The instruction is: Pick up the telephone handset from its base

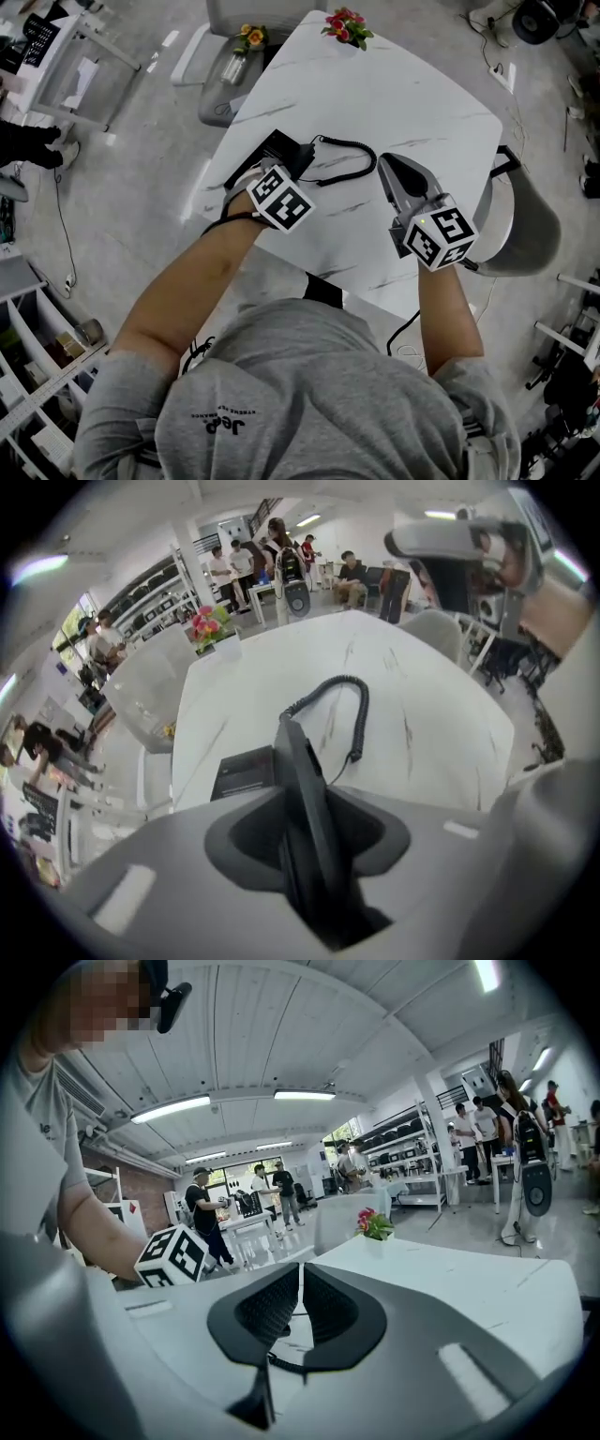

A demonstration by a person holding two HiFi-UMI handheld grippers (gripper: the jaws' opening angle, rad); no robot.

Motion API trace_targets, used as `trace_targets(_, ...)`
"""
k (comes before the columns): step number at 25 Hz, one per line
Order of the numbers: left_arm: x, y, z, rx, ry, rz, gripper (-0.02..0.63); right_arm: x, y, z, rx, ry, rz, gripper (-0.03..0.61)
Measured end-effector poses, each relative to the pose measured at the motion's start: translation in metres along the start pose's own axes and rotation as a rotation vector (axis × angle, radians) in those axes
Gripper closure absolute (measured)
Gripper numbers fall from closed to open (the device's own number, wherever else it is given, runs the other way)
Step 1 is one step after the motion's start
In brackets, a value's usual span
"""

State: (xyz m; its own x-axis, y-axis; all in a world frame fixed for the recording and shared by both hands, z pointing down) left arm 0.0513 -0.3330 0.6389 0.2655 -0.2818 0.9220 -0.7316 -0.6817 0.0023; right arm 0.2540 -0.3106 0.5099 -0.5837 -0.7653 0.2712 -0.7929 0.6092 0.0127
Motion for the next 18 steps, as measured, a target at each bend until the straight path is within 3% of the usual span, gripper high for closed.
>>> trace_targets(1, -0.003, 0.002, 0.002, -0.039, -0.005, -0.026, 0.455, -0.001, 0.0, 0.001, -0.001, -0.002, -0.001, 0.574)
trace_targets(2, -0.004, 0.003, 0.003, -0.064, -0.005, -0.047, 0.47, -0.001, 0.001, 0.002, -0.002, -0.004, -0.001, 0.574)
trace_targets(7, -0.011, 0.01, 0.003, -0.118, -0.02, -0.097, 0.474, -0.003, 0.003, 0.007, -0.003, -0.009, -0.004, 0.574)
trace_targets(13, -0.047, 0.027, 0.008, -0.194, -0.111, -0.11, 0.476, -0.002, 0.007, 0.018, -0.003, -0.026, 0.003, 0.574)
trace_targets(18, -0.09, 0.029, 0.0, -0.272, -0.219, -0.217, 0.476, 0.003, 0.021, 0.035, -0.018, -0.053, 0.029, 0.574)
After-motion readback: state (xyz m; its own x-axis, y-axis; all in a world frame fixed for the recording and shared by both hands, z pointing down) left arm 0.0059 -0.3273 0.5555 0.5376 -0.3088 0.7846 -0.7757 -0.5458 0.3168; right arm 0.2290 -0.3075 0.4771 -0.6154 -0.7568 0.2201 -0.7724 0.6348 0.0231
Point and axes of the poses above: the fingertips, and each gripper's own axes: x forward along the fingers, y to its left, z out of its top, the point moved 6 cm from there along -x, backward along the fingers, and after that the axes turned 15 degrees about -x, right-handed, at the moved point
